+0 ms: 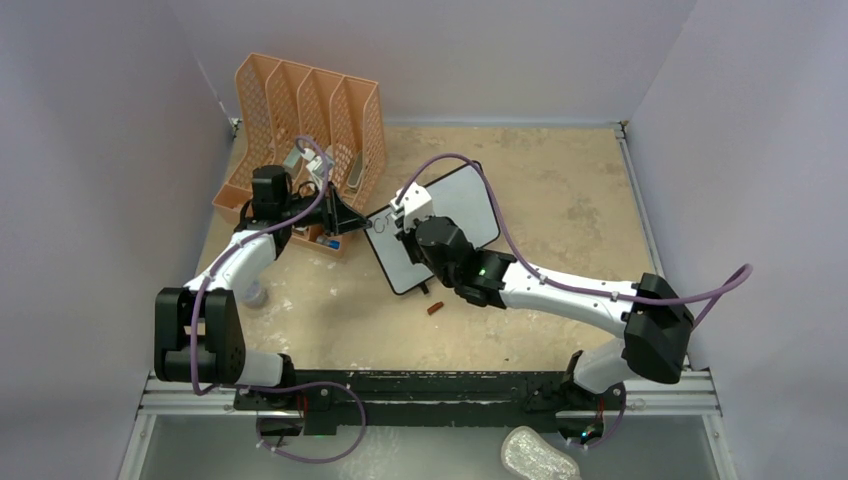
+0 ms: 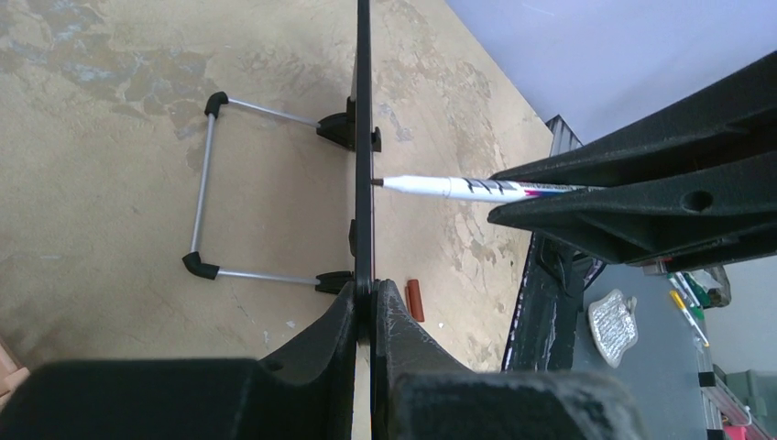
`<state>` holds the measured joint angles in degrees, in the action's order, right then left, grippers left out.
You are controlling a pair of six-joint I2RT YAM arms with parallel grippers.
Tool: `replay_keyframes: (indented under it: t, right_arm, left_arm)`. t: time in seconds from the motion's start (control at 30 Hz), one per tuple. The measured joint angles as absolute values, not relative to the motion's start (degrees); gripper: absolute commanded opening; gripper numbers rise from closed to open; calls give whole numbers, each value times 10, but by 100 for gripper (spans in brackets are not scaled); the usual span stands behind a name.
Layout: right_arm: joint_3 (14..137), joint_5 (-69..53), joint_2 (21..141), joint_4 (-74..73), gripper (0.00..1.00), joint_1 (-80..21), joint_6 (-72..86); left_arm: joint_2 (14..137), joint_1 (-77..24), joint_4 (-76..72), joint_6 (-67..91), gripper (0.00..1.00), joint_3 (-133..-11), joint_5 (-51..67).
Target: Write a sentence on the whiteboard
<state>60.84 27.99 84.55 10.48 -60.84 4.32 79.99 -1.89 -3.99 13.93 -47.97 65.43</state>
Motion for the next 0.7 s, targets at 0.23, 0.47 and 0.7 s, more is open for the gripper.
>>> replay_keyframes:
  t: [0.23,0.47,0.7]
  right_arm:
    - [608,288,838,96,0,-599,47]
    - [592,288,827,86,0,-597,53]
    - [586,287,821,72,0,-596,57]
  left_arm:
    - [801,-19,-39,140,0,-480,660]
    - [801,-19,-39,140,0,-480,663]
    - [802,-19,-39,140,0,-480,663]
